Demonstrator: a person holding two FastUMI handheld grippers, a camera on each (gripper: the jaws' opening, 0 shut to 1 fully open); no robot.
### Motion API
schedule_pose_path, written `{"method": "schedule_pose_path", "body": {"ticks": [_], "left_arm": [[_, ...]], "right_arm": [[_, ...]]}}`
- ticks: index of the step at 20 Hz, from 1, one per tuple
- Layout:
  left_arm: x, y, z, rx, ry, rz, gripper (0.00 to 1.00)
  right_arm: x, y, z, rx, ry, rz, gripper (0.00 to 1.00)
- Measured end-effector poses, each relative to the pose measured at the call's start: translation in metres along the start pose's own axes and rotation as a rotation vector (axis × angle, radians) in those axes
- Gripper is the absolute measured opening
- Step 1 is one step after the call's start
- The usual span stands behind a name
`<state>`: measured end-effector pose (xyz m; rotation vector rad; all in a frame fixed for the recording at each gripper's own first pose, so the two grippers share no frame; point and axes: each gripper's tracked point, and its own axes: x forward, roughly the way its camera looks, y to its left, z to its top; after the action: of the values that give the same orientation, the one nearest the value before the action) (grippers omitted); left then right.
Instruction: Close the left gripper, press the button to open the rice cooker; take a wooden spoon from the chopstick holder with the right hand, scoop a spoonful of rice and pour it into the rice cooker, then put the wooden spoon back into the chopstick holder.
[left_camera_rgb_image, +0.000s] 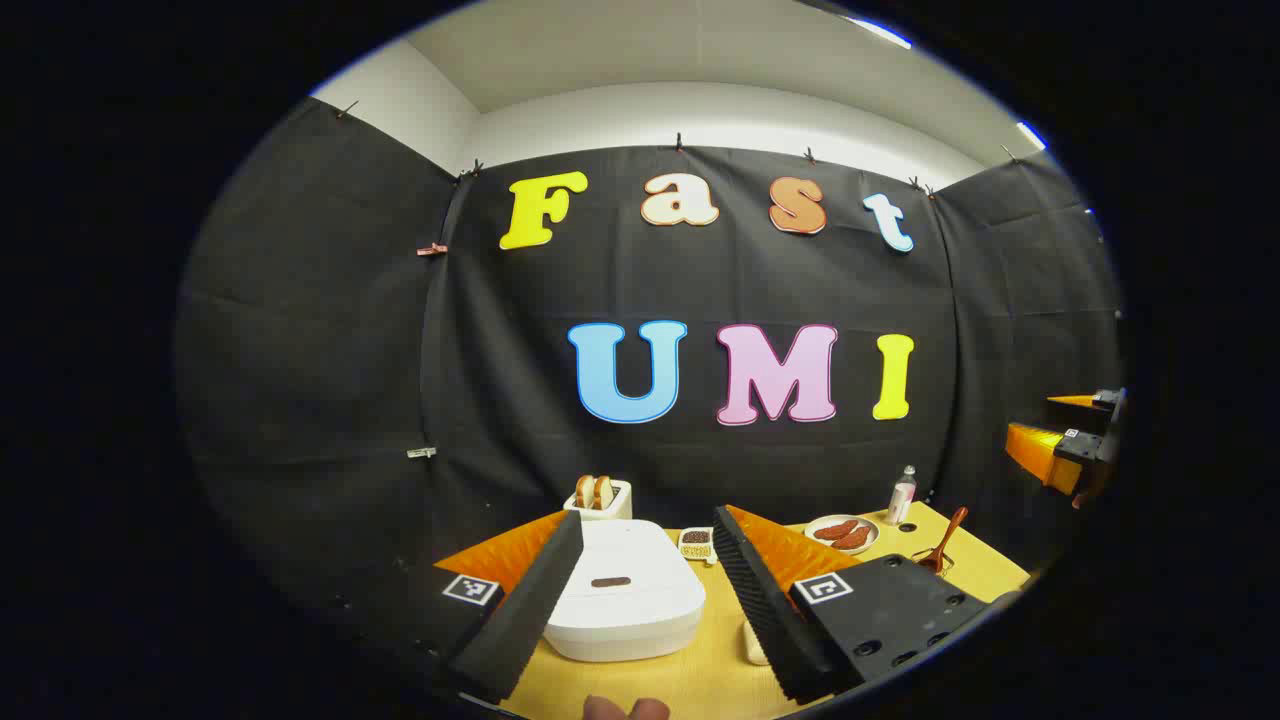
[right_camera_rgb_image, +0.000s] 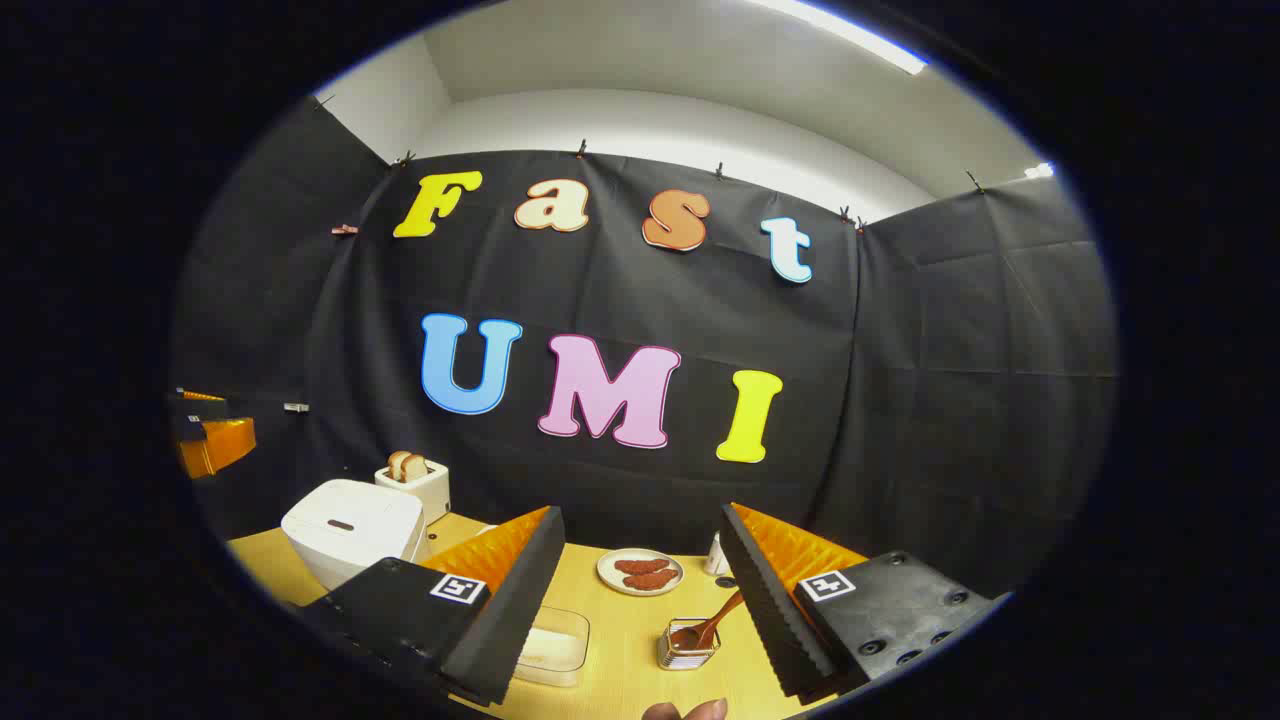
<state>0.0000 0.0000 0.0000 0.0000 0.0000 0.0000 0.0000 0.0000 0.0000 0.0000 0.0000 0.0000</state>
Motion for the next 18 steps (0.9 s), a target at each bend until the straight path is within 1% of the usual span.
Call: {"method": "schedule_pose_path", "body": {"ticks": [4, 8, 18], "left_arm": [[0.009, 0.001, 0.007, 0.013, -0.019, 0.001, 0.92], [0.006, 0.007, 0.010, 0.030, -0.034, 0.009, 0.92], [-0.003, 0.015, 0.002, 0.013, -0.020, 0.011, 0.92]], "right_arm": [[0.001, 0.002, 0.004, 0.005, -0.010, 0.002, 0.97], [-0.004, 0.005, 0.002, 0.003, 0.003, 0.009, 0.98], [-0.015, 0.009, 0.003, -0.005, 0.012, 0.009, 0.97]]}}
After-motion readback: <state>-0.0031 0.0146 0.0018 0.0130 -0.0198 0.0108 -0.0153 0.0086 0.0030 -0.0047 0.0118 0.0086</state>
